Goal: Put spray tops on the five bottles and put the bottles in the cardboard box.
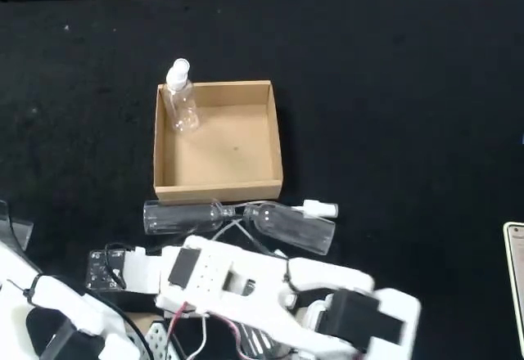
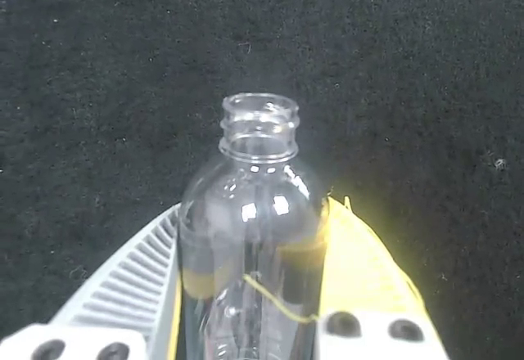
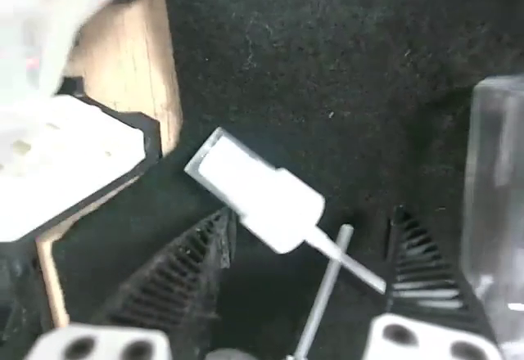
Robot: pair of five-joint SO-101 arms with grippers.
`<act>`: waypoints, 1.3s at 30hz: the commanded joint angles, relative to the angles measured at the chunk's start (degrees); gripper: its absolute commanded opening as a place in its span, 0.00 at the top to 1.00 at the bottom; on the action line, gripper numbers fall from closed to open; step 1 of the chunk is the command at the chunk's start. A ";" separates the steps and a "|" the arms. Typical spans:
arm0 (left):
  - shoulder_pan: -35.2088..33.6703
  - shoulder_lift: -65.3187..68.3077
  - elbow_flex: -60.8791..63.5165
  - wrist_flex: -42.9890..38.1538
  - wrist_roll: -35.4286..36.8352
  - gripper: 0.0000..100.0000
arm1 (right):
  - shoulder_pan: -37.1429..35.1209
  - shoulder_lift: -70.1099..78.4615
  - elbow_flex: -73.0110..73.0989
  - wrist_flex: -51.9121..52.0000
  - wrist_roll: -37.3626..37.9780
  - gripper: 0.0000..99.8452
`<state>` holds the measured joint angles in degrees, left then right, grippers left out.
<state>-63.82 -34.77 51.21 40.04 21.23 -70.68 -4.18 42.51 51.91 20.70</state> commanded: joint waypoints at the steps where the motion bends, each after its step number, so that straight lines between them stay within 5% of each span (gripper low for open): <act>1: -0.31 -0.18 -4.62 0.18 0.44 0.97 | 3.78 5.14 -5.93 0.09 -4.22 0.73; 9: -0.31 -0.18 -4.62 0.18 0.44 0.97 | 8.79 5.32 -9.45 1.32 -11.08 0.74; 15: -0.31 -0.18 -4.62 0.18 0.44 0.97 | 8.88 1.45 -9.19 1.49 -19.60 0.91; 24: -0.31 -0.18 -4.53 0.18 0.44 0.97 | 8.97 -1.80 -5.93 1.23 -24.26 0.91; 32: -0.31 -0.18 -4.53 0.18 0.44 0.97 | 7.56 -3.21 -5.67 -0.18 -16.26 0.72; 39: -0.31 -0.18 -4.53 0.18 0.44 0.97 | 5.71 -3.12 -5.49 -4.84 -14.42 0.76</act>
<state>-63.74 -34.77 51.21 40.04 21.23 -63.21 -3.65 37.49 49.19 5.67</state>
